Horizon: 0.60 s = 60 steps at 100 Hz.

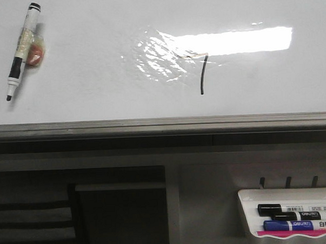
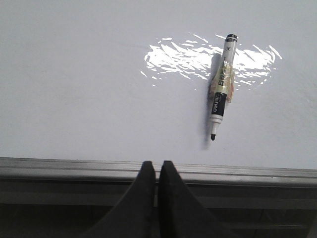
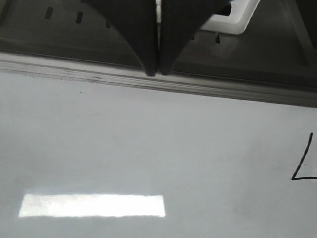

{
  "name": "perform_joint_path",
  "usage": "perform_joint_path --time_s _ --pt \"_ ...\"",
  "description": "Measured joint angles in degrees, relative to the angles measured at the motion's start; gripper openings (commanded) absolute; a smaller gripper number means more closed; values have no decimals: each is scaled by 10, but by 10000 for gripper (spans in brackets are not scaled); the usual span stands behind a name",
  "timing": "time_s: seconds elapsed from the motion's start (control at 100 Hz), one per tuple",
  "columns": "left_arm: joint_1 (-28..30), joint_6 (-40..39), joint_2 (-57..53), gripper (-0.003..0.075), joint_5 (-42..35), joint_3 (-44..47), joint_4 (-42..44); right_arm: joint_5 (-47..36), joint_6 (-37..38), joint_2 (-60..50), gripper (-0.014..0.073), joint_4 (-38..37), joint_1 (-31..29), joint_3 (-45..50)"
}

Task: Write number 7 on whiteboard

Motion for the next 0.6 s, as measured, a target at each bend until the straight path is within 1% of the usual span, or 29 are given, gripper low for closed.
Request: perform_joint_path --time_s 0.07,0.17,0.6 --pt "0 0 0 -20 1 0 0 -29 0 -2 -64 10 -9 0" --pt "0 0 0 -20 1 0 0 -46 1 -3 -64 13 -17 0" --pt "0 0 0 -20 1 0 -1 -48 1 -3 -64 14 -18 0"
